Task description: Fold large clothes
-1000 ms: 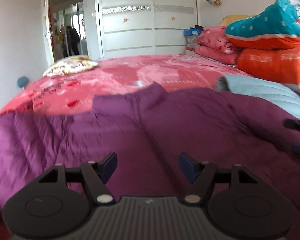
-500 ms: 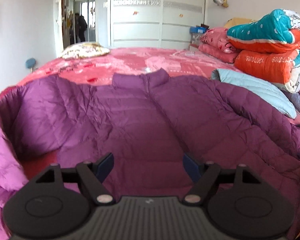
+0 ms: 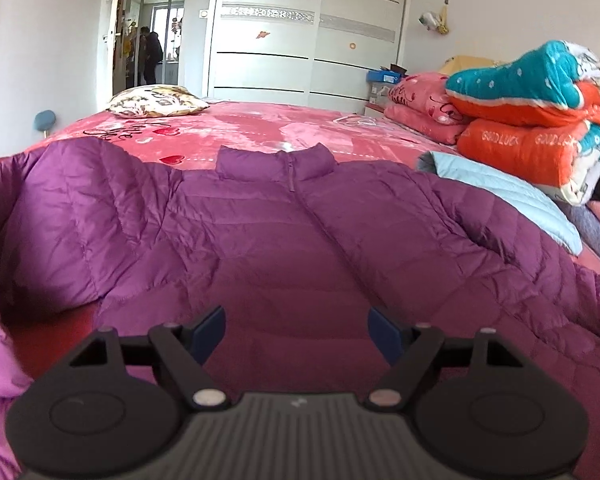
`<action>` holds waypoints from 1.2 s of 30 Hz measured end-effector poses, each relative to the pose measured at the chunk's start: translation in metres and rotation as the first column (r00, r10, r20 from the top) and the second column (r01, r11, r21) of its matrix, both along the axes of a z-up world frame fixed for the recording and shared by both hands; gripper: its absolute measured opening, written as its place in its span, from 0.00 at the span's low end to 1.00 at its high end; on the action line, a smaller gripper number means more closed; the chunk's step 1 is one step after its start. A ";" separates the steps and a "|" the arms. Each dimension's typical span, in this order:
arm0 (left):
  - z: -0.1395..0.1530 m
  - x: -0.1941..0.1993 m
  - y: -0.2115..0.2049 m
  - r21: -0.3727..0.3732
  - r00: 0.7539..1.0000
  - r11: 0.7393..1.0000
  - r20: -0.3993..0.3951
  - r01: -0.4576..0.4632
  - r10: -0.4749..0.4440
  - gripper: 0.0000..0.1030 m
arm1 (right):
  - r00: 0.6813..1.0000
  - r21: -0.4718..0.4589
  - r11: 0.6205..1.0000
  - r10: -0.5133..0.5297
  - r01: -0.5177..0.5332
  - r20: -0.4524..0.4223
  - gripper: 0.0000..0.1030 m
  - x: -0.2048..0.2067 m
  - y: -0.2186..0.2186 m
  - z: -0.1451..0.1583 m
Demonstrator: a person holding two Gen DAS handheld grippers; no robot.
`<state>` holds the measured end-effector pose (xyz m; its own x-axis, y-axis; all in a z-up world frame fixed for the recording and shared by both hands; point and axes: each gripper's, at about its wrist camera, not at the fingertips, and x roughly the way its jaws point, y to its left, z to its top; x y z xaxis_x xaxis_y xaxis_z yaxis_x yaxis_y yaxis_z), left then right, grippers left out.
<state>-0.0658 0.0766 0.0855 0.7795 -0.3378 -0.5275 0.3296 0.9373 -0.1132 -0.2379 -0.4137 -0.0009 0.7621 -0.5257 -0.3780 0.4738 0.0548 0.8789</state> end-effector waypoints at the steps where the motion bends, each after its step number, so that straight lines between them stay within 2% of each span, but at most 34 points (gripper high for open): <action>1: -0.001 0.004 0.003 -0.009 1.000 1.000 -0.001 -0.002 0.002 0.76 | 1.000 -0.009 1.000 -0.011 0.011 0.004 1.00 0.001 -0.004 0.000; 4: -0.004 0.019 0.011 -0.039 1.000 0.999 -0.001 -0.006 0.006 0.78 | 1.000 -0.037 0.999 -0.028 0.028 0.009 1.00 0.005 -0.011 0.003; 8: -0.010 0.037 0.021 -0.059 1.000 0.998 -0.005 -0.008 0.007 0.79 | 1.000 -0.087 0.996 0.014 -0.012 0.012 1.00 0.011 -0.018 0.009; 10: -0.014 0.043 0.025 -0.076 1.000 0.997 -0.014 -0.002 0.001 0.79 | 1.000 -0.073 0.997 0.015 -0.014 0.012 0.97 0.011 -0.017 0.007; 14: -0.025 0.055 0.027 -0.112 0.999 0.993 -0.036 0.021 -0.025 0.81 | 0.999 -0.054 0.998 0.038 -0.039 -0.027 0.99 0.014 -0.004 0.007; 17: -0.032 0.061 0.025 -0.116 0.997 0.992 -0.052 0.048 -0.054 0.81 | 0.996 -0.073 0.995 0.060 -0.065 -0.060 1.00 0.022 -0.004 0.008; 20: -0.038 0.063 0.026 -0.123 0.995 0.990 -0.055 0.074 -0.082 0.82 | 0.996 -0.097 0.992 0.073 -0.077 -0.044 0.99 0.027 -0.007 0.007; 23: -0.043 0.066 0.029 -0.147 0.993 0.985 -0.071 0.085 -0.096 0.82 | 0.994 -0.126 0.988 0.080 -0.088 -0.069 0.84 0.036 -0.014 0.009; 25: -0.045 0.068 0.032 -0.164 0.991 0.982 -0.076 0.099 -0.113 0.81 | 0.994 -0.129 0.988 0.074 -0.084 -0.083 0.57 0.041 -0.019 0.007; 27: -0.046 0.068 0.034 -0.177 0.990 0.978 -0.074 0.107 -0.122 0.81 | 0.992 -0.121 0.990 0.060 -0.073 -0.108 0.39 0.045 -0.025 0.004; 30: -0.048 0.070 0.039 -0.208 0.989 0.972 -0.080 0.110 -0.128 0.81 | 0.991 -0.135 0.990 0.031 -0.048 -0.127 0.29 0.046 -0.024 0.008; 33: -0.049 0.071 0.042 -0.235 0.987 0.966 -0.088 0.107 -0.131 0.81 | 0.979 -0.247 0.967 0.012 -0.064 -0.206 0.24 0.054 -0.011 0.031; 36: -0.048 0.071 0.044 -0.247 0.987 0.963 -0.087 0.111 -0.136 0.81 | 0.960 -0.372 0.921 0.008 -0.117 -0.281 0.22 0.070 0.010 0.060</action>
